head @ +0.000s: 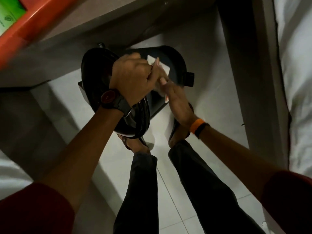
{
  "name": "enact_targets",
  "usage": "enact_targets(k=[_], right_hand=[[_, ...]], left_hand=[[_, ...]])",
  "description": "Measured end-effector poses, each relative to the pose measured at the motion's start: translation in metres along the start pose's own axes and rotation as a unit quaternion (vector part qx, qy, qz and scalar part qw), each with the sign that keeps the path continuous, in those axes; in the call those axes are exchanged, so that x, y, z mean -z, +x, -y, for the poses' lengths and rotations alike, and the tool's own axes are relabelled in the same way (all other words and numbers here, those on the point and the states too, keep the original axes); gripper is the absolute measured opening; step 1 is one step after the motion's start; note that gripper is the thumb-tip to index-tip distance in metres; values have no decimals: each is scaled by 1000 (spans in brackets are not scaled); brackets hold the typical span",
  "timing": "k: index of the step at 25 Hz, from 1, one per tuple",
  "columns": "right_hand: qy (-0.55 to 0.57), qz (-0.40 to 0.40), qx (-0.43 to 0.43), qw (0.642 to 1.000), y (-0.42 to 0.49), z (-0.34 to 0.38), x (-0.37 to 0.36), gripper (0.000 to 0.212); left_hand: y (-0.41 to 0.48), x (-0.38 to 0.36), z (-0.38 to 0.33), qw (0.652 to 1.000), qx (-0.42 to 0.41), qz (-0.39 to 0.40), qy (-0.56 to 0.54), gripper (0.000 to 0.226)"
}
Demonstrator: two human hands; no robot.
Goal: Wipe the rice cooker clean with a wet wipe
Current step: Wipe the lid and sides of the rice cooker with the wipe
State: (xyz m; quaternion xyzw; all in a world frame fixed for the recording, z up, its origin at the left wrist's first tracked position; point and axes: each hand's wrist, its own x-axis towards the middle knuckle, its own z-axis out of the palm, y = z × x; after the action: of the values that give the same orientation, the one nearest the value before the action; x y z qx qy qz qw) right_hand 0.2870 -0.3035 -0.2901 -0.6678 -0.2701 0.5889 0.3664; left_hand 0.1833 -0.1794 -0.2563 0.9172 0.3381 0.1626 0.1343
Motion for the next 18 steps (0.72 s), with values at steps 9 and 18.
enact_targets(k=[9, 18], right_hand=[[-64, -144, -117, 981, 60, 0, 28, 54], [17, -97, -58, 993, -18, -47, 1, 46]], left_hand=[[1, 4, -19, 975, 204, 81, -27, 61], [2, 12, 57, 884, 414, 87, -198, 57]])
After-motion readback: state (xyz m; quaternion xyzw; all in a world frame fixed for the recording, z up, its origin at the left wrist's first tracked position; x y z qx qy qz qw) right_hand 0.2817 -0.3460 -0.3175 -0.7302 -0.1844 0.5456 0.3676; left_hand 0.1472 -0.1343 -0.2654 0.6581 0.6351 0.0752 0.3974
